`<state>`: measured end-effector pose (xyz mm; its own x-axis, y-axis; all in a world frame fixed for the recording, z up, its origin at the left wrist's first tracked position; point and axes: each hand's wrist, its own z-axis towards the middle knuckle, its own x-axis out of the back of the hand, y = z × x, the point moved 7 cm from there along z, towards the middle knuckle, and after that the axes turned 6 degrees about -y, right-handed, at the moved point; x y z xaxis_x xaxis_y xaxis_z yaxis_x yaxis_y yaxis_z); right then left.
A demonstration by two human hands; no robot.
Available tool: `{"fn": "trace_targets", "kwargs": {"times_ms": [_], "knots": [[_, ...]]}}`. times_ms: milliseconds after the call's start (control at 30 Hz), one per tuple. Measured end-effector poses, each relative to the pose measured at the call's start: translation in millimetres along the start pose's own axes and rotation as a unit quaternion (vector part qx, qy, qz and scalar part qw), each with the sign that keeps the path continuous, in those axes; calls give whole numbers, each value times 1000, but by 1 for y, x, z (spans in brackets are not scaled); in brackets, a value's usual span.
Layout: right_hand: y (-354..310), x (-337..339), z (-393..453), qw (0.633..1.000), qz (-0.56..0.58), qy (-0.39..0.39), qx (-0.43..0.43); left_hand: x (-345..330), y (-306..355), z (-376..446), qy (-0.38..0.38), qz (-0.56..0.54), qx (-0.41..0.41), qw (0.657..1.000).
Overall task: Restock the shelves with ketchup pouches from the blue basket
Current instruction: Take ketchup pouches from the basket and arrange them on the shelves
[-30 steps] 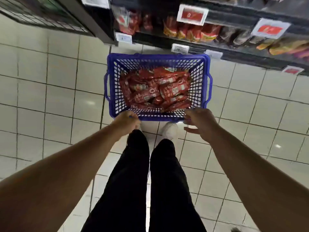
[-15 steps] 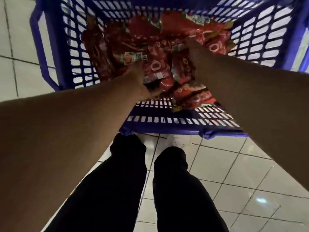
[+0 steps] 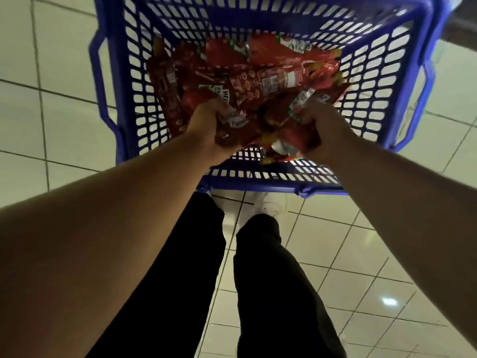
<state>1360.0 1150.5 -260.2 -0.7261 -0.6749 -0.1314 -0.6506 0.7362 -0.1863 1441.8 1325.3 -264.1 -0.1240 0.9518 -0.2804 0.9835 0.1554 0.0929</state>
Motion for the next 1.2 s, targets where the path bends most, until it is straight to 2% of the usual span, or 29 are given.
{"fn": "trace_targets", "kwargs": {"times_ms": [167,300,400,500,600,667,733,800,900,1000,1100,1200], "knots": [[11,1,-95,997,42,-68,21,-20,11,-78,-79,144,7,986],[-8,-14,-200,994,-38,-76,62,-54,33,-177,-78,254,-48,963],[-35,-28,-292,986,-78,-72,126,-102,48,-271,-133,260,-104,951],[-56,-36,-379,985,-6,-83,155,-139,63,-361,-134,249,-170,944],[-74,-53,-462,964,105,-187,160,-174,82,-443,-107,208,-276,932],[-85,-66,-512,939,153,-255,173,-195,89,-491,-98,139,-317,933],[-97,-76,-550,923,197,-270,193,-216,87,-535,-116,95,-321,935],[-113,-86,-580,910,227,-279,207,-239,83,-574,-171,90,-315,929],[-148,-96,-622,890,251,-298,235,-264,80,-631,-284,104,-329,895],[-184,-96,-657,881,220,-300,292,-269,89,-677,-348,158,-323,866],[-213,-98,-690,885,142,-283,341,-263,113,-704,-357,238,-290,856],[-237,-108,-721,888,38,-248,386,-262,138,-718,-311,369,-275,832]]}}
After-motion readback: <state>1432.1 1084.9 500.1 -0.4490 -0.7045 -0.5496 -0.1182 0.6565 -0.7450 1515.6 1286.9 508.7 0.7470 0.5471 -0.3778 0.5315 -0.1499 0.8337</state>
